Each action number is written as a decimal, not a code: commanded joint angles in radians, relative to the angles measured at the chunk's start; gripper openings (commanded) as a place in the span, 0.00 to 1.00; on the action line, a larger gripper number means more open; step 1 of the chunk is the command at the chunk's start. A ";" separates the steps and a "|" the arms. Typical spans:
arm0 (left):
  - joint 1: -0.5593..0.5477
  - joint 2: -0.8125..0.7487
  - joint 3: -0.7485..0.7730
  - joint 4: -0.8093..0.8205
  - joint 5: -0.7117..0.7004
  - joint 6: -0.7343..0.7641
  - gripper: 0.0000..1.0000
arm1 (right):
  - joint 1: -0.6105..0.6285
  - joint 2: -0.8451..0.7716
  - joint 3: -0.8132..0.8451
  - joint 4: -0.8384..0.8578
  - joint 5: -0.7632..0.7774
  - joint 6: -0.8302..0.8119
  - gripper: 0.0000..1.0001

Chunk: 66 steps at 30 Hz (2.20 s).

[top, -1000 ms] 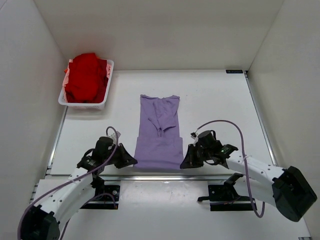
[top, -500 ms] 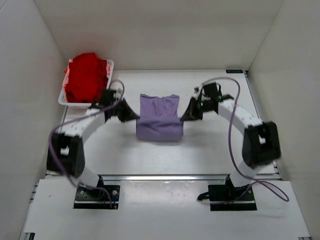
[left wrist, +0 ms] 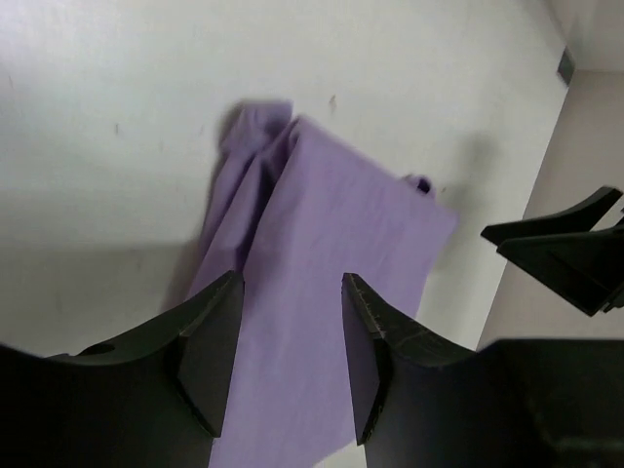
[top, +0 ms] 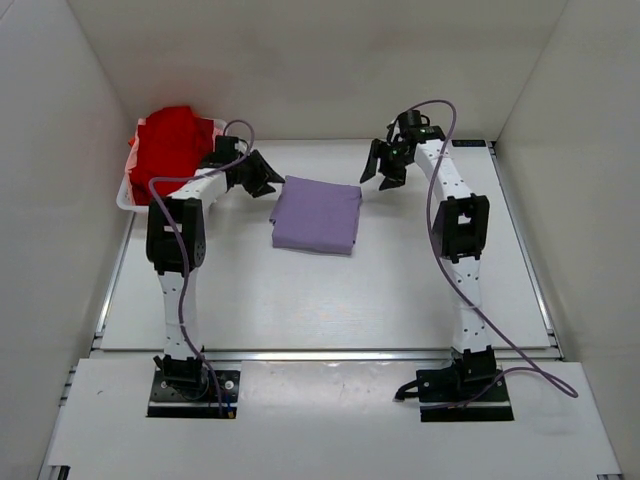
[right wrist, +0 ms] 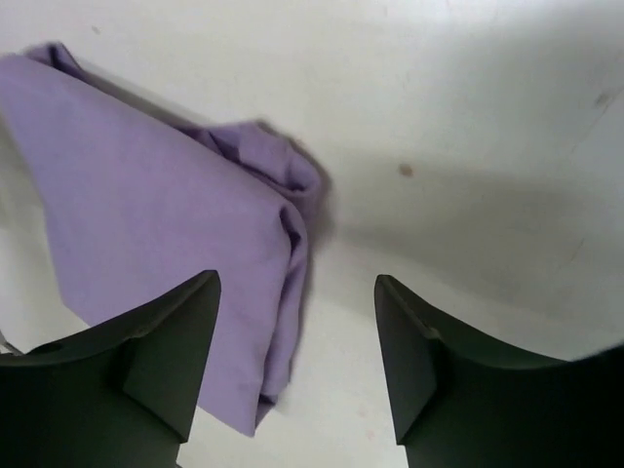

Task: Fold and stack the t-shirts
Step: Fold the long partially folded tshirt into a neat square, then put the neatly folded tshirt into the corner of the board with the right arm

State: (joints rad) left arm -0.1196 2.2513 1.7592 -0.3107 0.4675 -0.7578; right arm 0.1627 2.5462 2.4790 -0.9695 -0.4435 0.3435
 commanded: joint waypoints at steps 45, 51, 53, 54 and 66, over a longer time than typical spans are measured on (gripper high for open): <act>0.046 -0.739 -0.675 0.116 0.186 -0.023 0.50 | -0.161 -0.044 -0.227 0.066 0.785 -0.473 0.00; 0.032 -0.713 -0.661 0.111 0.192 -0.023 0.50 | -0.230 -0.017 -0.236 0.296 0.967 -0.652 0.00; 0.031 -0.693 -0.635 0.091 0.198 -0.008 0.50 | -0.262 0.008 -0.209 0.336 0.968 -0.658 0.00; 0.028 -0.691 -0.632 0.082 0.206 -0.003 0.50 | -0.287 0.009 -0.197 0.360 0.965 -0.661 0.00; -0.008 -0.633 -0.592 0.050 0.175 0.005 0.50 | -0.405 0.101 -0.149 0.468 0.740 -0.656 0.00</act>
State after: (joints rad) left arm -0.1059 1.6226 1.1282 -0.2546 0.6422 -0.7673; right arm -0.2520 2.6011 2.3093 -0.5484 0.3481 -0.3069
